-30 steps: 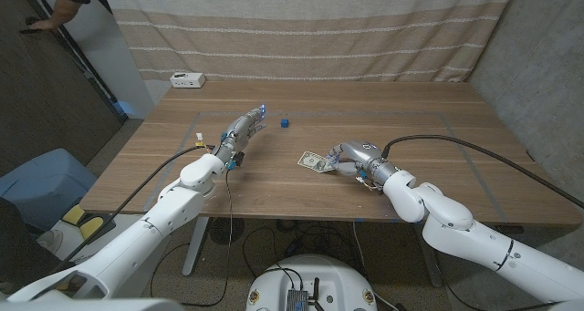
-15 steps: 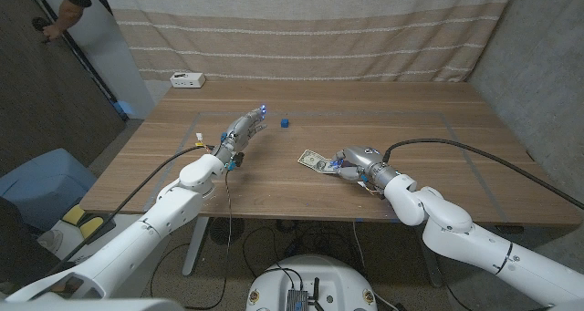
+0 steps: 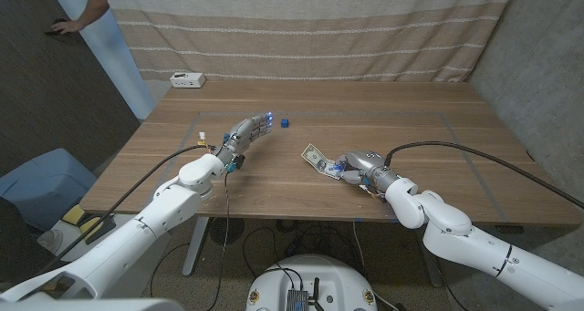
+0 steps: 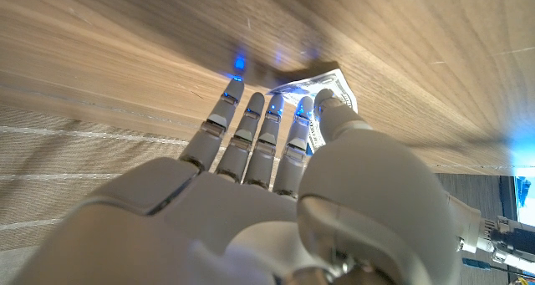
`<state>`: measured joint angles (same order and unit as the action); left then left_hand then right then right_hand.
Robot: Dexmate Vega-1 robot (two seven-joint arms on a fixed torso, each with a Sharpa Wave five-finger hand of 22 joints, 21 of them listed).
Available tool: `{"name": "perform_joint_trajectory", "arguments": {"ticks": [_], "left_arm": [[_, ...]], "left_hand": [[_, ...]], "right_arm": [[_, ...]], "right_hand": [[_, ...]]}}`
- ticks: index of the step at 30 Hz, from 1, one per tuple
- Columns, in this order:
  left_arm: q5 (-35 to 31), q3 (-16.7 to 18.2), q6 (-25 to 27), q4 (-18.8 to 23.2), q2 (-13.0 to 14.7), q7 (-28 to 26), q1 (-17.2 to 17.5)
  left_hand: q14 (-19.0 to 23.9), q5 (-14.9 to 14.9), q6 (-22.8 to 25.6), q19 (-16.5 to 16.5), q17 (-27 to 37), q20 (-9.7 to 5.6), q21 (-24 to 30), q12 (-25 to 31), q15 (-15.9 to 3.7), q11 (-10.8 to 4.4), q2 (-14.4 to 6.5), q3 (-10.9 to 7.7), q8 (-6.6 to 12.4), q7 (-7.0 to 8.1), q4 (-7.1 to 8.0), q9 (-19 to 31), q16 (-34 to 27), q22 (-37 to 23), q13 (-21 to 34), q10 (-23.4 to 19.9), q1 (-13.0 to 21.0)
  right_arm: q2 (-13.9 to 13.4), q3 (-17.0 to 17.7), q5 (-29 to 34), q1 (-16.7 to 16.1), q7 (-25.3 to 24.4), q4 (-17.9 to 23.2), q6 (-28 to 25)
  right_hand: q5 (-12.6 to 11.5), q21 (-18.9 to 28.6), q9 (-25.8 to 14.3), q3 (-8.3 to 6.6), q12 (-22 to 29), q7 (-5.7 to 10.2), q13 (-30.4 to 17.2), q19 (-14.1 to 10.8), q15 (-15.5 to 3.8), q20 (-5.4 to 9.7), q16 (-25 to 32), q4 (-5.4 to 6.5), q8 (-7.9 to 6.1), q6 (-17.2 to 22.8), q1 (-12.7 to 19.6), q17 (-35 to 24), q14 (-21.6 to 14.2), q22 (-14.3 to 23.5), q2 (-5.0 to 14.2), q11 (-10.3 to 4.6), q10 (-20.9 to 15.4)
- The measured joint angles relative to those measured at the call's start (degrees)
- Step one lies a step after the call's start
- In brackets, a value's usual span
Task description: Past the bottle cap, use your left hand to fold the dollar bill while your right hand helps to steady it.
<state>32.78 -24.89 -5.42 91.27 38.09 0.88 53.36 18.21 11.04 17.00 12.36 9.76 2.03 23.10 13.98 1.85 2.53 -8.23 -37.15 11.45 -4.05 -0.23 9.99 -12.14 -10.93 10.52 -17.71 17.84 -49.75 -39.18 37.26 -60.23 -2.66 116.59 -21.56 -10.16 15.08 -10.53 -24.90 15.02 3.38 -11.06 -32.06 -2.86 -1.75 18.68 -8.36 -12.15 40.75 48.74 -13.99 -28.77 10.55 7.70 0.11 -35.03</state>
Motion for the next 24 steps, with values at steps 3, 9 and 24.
{"name": "perform_joint_trajectory", "arguments": {"ticks": [3,9,24], "left_arm": [[0.44,-0.62,1.45,0.2,0.43,1.63,-0.73],[1.52,-1.81,3.9,0.31,1.05,4.84,-2.42],[3.59,-5.04,10.88,-0.46,2.15,13.69,-7.31]], "left_hand": [[2.06,0.22,1.37,2.19,0.0,-0.37,0.46,0.01,-0.36,-0.07,0.0,-0.26,0.0,-0.24,-0.61,0.0,-0.42,0.01,0.0,-1.74,0.0],[3.1,1.29,2.29,3.77,-0.14,0.35,0.7,0.0,-0.5,0.15,-1.29,-2.61,0.0,-0.54,-3.06,0.0,0.07,0.28,0.0,-2.37,1.97],[6.89,2.81,1.93,12.4,0.0,3.66,3.63,-1.16,0.81,3.22,-1.28,-4.72,-0.92,-2.94,-5.41,0.3,0.28,0.27,0.3,-3.33,2.97]], "right_arm": [[-0.03,-0.05,-0.19,-0.04,-0.23,-0.15,-0.01],[-0.13,-0.18,-0.32,-0.16,-0.49,-0.26,-0.13],[-0.29,-0.66,-0.08,-0.21,-0.88,-0.34,-0.28]], "right_hand": [[0.0,0.0,0.0,0.23,0.0,0.0,0.0,0.0,0.0,0.0,0.0,0.23,0.0,0.0,-0.25,0.09,0.0,0.0,0.25,0.1,-0.1],[0.0,0.0,0.0,0.23,0.0,0.0,0.0,0.01,0.0,0.0,-0.27,0.23,0.0,0.0,-0.24,0.43,0.0,0.03,0.24,0.1,-0.09],[-0.24,-0.01,0.0,0.23,-0.41,0.2,0.01,-0.3,0.2,0.31,-0.27,0.23,0.3,0.2,0.07,0.43,-0.19,-0.23,0.54,-0.21,-0.39]]}}
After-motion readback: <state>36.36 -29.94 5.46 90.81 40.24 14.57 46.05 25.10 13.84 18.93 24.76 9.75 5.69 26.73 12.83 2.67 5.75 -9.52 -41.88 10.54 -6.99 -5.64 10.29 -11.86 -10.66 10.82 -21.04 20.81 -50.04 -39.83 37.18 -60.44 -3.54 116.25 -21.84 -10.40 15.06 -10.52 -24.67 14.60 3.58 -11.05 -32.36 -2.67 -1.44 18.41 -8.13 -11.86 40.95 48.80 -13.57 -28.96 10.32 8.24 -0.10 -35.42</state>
